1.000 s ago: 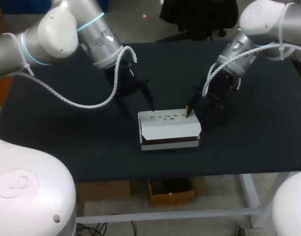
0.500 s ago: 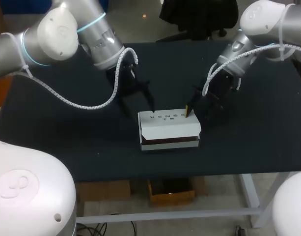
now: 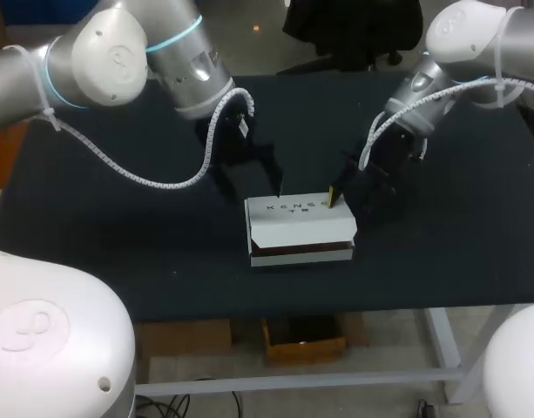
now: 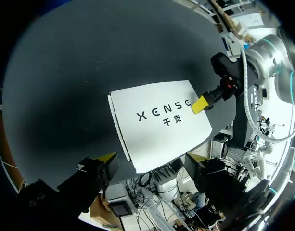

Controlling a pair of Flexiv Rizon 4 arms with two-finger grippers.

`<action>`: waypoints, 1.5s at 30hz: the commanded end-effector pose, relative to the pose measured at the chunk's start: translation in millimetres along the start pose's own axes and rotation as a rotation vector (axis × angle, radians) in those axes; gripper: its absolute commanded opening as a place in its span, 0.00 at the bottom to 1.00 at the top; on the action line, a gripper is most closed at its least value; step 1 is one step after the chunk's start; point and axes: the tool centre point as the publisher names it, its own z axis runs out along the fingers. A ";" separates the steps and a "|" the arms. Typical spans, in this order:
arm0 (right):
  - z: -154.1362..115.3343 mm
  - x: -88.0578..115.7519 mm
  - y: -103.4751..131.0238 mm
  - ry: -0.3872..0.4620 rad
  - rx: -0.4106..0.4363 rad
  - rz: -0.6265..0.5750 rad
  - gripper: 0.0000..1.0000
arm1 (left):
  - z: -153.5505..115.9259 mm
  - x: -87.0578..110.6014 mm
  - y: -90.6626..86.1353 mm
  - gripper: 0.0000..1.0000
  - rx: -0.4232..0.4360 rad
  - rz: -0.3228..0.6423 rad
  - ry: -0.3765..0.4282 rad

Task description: Assemble the packaging by folding the flat box into shape, placing the metal phone stand inside, and closing the box properly

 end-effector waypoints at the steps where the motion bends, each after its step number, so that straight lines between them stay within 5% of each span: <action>1: 0.4 -0.1 1.5 0.002 0.005 -0.002 0.48 | -10.0 12.6 0.1 1.00 0.043 0.135 -0.087; 10: 0.4 -0.1 1.5 0.002 0.005 -0.002 0.47 | -8.3 24.6 9.3 1.00 0.129 0.582 -0.309; 18: 0.4 -0.1 1.5 0.002 0.005 -0.002 0.46 | 12.7 33.7 23.6 1.00 0.157 0.871 -0.573; 35: 0.4 -0.1 1.5 0.002 0.005 -0.002 0.45 | 26.3 31.0 39.3 1.00 0.228 1.181 -0.579; 45: 0.4 -0.1 1.5 0.002 0.005 -0.002 0.45 | 27.1 29.9 39.0 1.00 0.212 1.188 -0.567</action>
